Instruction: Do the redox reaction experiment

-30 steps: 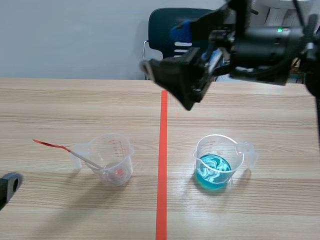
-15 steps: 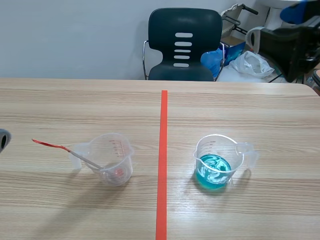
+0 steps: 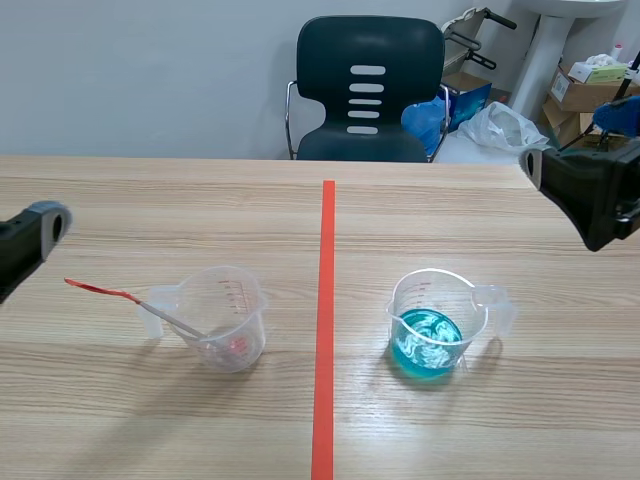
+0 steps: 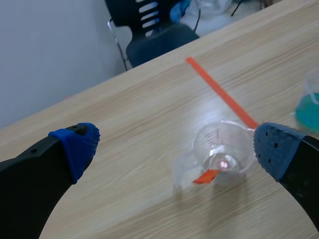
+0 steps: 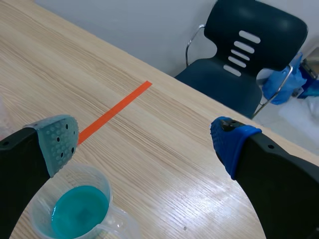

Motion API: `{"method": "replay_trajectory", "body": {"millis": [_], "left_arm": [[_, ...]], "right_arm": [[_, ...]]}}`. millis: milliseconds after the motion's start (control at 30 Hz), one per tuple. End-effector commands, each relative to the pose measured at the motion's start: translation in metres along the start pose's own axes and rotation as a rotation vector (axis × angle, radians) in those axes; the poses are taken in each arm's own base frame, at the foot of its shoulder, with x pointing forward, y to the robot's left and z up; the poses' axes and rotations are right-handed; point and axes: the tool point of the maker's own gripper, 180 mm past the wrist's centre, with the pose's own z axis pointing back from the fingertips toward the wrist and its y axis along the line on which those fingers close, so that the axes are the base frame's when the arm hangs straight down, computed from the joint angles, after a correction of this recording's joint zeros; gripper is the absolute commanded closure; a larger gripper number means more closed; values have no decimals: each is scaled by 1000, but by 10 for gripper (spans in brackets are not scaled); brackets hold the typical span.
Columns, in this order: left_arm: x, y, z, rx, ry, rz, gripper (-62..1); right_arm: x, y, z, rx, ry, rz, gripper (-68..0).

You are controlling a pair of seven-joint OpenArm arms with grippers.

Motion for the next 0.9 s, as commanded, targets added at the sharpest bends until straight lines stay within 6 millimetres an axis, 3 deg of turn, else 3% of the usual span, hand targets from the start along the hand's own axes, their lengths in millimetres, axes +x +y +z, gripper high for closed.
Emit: {"method": "replay_trajectory", "body": {"millis": [0, 333, 600, 867], "left_arm": [[5, -10, -2, -30, -26, 1, -623], [3, -34, -7, -88, -42, -27, -623], [1, -36, -7, -93, -34, -42, -623], [1, -36, -7, -97, -34, -46, -623]], "right_arm": [[20, 2, 0, 5, -50, 49, -538], [27, 16, 6, -32, -64, 137, -538], [7, 39, -3, -25, -20, 202, -538], [19, 51, -6, -16, -29, 231, -538]]}}
